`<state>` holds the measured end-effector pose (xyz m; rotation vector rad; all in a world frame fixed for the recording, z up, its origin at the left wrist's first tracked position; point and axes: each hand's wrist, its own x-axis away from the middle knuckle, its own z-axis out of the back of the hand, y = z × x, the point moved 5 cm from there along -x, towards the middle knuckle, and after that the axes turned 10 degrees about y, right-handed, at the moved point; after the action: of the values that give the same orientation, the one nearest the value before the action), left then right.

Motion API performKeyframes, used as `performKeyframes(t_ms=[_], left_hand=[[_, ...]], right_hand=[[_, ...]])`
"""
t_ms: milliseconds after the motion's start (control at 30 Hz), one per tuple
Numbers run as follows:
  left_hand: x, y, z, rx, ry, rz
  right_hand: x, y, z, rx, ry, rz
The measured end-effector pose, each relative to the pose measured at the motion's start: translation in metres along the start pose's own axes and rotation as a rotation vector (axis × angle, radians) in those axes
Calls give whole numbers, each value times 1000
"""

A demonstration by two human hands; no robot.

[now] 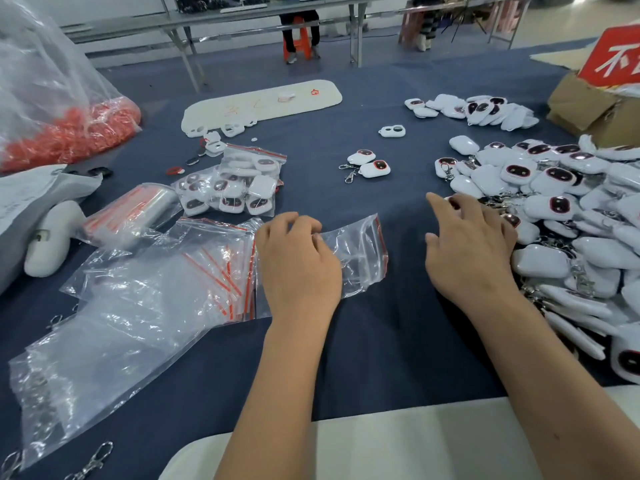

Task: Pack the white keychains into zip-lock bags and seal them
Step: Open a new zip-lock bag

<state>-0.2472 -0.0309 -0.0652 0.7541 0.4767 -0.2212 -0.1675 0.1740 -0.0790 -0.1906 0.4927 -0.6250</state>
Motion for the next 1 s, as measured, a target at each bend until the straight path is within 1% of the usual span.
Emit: performKeyframes(t_ms=[67, 100, 167, 233, 267, 300, 333, 367, 400, 433, 467, 500, 533, 600, 667, 733, 867, 933, 1000], left_hand=[[3, -5, -11, -126, -191, 3], [6, -7, -16, -190, -283, -4], [11, -9, -24, -300, -398, -38], [13, -10, -28, -362, -434, -64], [13, -10, -29, -374, -434, -68], [13, -11, -29, -375, -430, -68], [13, -11, -29, -370, -425, -64], [12, -11, -29, -361, -421, -62], [12, -11, -29, -351, -418, -58], [11, -11, -29, -342, -415, -54], [10, -11, -29, -339, -412, -50], [9, -12, -29, -341, -409, -47], [8, -12, -30, -345, -406, -45], [7, -12, -30, -346, -400, -48], [7, -12, -29, -329, -399, -53], [6, -14, -28, -302, -403, -51], [3, -15, -26, -209, -402, -13], [3, -15, -26, -197, -407, -10], [3, -14, -25, -185, -405, -13]], right_hand=[[-1, -4, 5, -83, 106, 10], [-1, -5, 6, -97, 126, 7], [0, -4, 1, -27, 95, -12], [0, -3, 0, -7, 91, -33], [0, -5, 5, -69, 153, -32], [0, -9, 14, -165, 256, -3], [1, -13, 22, -300, 333, 48], [2, -18, 26, -480, 313, 101], [4, -25, 26, -670, 190, 150], [8, -33, 24, -800, 11, 189], [13, -40, 21, -830, -150, 225], [18, -46, 17, -794, -283, 260], [22, -48, 14, -725, -363, 293], [25, -47, 10, -629, -395, 323], [24, -47, 10, -633, -360, 311], [20, -41, 11, -711, -354, 263], [16, -28, 17, -910, -432, 207], [17, -30, 18, -956, -407, 209], [17, -34, 17, -950, -351, 224]])
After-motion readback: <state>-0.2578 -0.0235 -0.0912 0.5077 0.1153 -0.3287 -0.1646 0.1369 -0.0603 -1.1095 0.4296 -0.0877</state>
